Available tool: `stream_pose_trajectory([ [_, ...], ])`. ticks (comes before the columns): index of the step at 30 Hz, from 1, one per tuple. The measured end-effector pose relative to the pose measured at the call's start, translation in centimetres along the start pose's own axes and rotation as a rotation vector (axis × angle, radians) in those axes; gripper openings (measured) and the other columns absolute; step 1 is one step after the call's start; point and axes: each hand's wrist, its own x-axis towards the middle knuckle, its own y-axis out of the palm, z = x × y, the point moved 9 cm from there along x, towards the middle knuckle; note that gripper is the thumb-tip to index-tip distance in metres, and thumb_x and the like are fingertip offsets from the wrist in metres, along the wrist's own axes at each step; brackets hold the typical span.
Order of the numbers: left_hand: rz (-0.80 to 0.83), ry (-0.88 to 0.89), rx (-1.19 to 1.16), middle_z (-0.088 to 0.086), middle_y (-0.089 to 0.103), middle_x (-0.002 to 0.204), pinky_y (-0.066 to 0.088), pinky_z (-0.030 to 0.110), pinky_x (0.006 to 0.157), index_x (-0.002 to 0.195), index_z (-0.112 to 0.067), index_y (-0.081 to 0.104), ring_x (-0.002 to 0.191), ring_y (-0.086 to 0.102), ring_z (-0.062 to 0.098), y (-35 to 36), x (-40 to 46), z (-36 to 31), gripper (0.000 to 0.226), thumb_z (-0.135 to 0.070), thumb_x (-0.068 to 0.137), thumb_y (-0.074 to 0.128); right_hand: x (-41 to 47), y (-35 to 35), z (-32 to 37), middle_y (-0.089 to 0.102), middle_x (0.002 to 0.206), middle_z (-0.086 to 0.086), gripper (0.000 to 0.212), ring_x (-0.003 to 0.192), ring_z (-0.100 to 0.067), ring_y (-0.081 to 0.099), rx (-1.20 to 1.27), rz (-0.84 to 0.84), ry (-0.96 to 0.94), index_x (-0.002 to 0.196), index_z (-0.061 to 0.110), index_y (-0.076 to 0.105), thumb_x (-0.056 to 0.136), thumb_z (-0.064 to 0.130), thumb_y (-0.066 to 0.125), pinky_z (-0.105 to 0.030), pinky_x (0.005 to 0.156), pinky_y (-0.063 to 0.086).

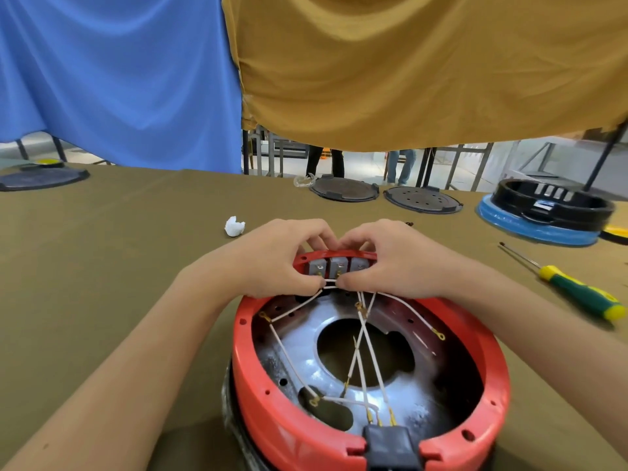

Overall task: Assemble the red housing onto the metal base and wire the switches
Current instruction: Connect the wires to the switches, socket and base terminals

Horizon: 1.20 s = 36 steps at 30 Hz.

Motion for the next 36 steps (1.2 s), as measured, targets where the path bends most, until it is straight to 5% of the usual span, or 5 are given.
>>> stream_pose_trajectory([
  [6,0.056,-0.095,-0.147,-0.021,0.06,0.119,0.047,0.006,0.08,0.124,-0.036,0.056,0.109,0.059,-0.007,-0.2,-0.2,1.3,0.041,-0.022,0.088,0.069,-1.6,-2.6,-3.4,0.073,0.102,0.018,0.026,0.093,0.004,0.068,0.494,-0.134,0.14,0.112,0.036,0.07,0.09,0.049,0.065,-0.024,0.084,0.051],
  [10,0.075,-0.154,-0.211,-0.011,0.067,0.112,0.056,0.029,0.088,0.113,-0.033,0.064,0.099,0.067,0.005,0.0,-0.3,1.7,0.022,-0.023,0.094,0.064,-3.4,-1.7,-5.7,0.075,0.104,0.005,0.023,0.097,-0.01,0.071,0.745,-0.158,0.222,0.112,0.027,0.072,0.093,0.035,0.063,-0.028,0.085,0.057],
  [23,0.071,-0.305,-0.39,-0.011,0.073,0.105,0.057,0.032,0.085,0.109,-0.033,0.069,0.094,0.072,0.011,0.3,-0.7,3.8,0.022,-0.019,0.094,0.063,-4.9,-0.4,-9.1,0.074,0.11,-0.005,0.024,0.107,-0.021,0.069,1.003,-0.254,0.334,0.114,0.016,0.071,0.096,0.025,0.059,-0.042,0.098,0.052],
  [29,0.011,-0.295,-0.389,-0.004,0.074,0.1,0.058,0.034,0.085,0.106,-0.024,0.072,0.093,0.072,0.018,0.4,-0.3,3.5,0.018,-0.015,0.094,0.062,-5.0,1.4,-7.3,0.073,0.107,-0.019,0.026,0.093,-0.03,0.073,1.106,-0.091,0.293,0.116,0.007,0.069,0.094,0.009,0.056,-0.028,0.072,0.06],
  [36,-0.085,-0.283,-0.493,-0.004,0.076,0.104,0.058,0.032,0.079,0.108,-0.023,0.071,0.092,0.074,0.019,0.0,0.1,4.1,0.017,-0.016,0.093,0.069,-4.7,0.5,-8.3,0.073,0.114,-0.012,0.028,0.106,-0.027,0.069,1.115,-0.131,0.28,0.119,0.01,0.068,0.097,0.019,0.055,-0.034,0.088,0.058],
])
